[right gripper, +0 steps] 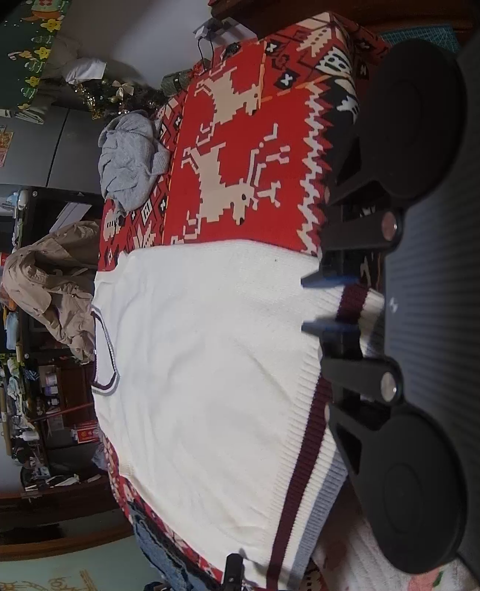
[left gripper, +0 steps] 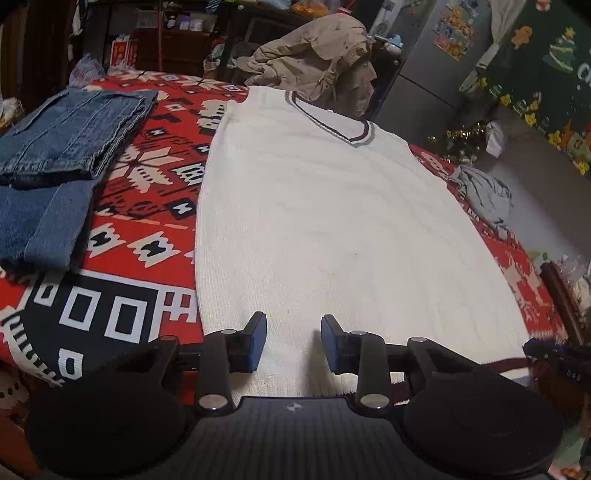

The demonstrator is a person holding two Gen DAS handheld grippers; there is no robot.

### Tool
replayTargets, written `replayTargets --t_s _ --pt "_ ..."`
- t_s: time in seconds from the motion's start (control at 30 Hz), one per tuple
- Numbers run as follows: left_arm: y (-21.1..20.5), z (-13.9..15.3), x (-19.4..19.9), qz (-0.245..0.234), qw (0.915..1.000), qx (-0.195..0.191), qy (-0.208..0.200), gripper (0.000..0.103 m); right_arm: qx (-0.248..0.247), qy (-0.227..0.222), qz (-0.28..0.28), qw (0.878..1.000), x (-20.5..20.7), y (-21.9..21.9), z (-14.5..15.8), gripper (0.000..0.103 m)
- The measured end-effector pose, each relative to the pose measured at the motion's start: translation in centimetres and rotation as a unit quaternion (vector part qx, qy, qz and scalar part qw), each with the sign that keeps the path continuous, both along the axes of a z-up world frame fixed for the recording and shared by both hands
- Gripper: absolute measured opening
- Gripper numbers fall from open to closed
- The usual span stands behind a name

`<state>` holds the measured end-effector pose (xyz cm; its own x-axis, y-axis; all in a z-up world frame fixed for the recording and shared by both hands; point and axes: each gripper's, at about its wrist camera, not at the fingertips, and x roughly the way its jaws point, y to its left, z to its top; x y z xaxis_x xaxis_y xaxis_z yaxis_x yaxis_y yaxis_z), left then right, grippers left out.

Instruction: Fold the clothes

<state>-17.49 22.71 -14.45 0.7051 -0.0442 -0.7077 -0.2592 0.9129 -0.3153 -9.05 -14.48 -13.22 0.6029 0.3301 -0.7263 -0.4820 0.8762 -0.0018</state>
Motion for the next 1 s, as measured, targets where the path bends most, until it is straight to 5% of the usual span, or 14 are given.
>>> replayTargets --t_s 0.07,0.7,1.0 --pt "0.1 0.0 0.0 0.002 1.0000 -0.007 0.000 0.032 -0.003 -0.005 -0.013 1.000 0.4 -0.1 0.2 0.003" --pt "0.3 -0.1 -0.1 0.001 0.9999 -0.014 -0.001 0.034 0.033 -0.005 -0.020 0.999 0.7 -0.6 0.6 0.009" --pt "0.3 -0.1 -0.2 0.005 0.9999 -0.015 -0.005 0.034 0.006 -0.011 0.005 1.000 2.1 3.6 -1.0 0.008"
